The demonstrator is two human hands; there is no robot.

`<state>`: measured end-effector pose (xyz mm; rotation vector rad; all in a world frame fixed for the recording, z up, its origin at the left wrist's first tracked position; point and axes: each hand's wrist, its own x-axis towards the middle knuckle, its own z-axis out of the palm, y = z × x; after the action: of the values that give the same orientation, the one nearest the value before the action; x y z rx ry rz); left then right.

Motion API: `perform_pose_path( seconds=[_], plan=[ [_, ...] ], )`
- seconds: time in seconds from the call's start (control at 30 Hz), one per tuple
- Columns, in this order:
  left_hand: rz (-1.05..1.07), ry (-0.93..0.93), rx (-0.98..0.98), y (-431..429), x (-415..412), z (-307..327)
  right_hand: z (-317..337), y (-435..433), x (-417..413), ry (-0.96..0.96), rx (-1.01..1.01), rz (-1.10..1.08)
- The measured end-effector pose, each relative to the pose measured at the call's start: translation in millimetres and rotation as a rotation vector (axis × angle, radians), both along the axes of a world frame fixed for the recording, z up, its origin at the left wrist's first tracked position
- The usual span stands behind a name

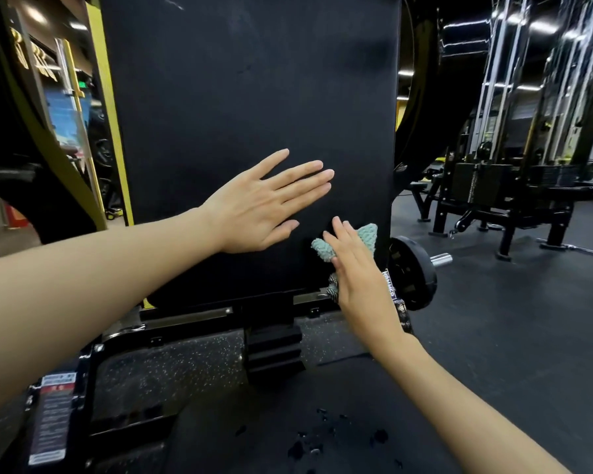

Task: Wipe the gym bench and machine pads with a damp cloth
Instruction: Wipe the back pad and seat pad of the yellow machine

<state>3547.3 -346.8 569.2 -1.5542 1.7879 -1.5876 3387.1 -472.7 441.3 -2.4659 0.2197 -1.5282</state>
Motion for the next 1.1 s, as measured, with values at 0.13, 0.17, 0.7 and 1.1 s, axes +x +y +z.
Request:
perform_pose_path(
  seconds=[0.13, 0.17, 0.7, 1.1],
  plan=[
    [0.019, 0.056, 0.027, 15.5, -0.7, -23.7, 2.7, 16.3, -12.0, -0.024, 0.196, 0.114],
    [0.017, 0.078, 0.042, 20.7, -0.8, -31.3, 3.7, 20.2, -15.1, -0.023, 0.243, 0.129],
    [-0.287, 1.107, -0.039, 54.5, -43.6, -93.6, 22.9, 36.6, -30.6, 0.237, 0.508, 0.423],
    [-0.388, 1.698, -0.199, 55.7, -63.7, -63.8, 57.0, 31.5, -28.4, 0.520, 0.682, 0.571]
  ],
)
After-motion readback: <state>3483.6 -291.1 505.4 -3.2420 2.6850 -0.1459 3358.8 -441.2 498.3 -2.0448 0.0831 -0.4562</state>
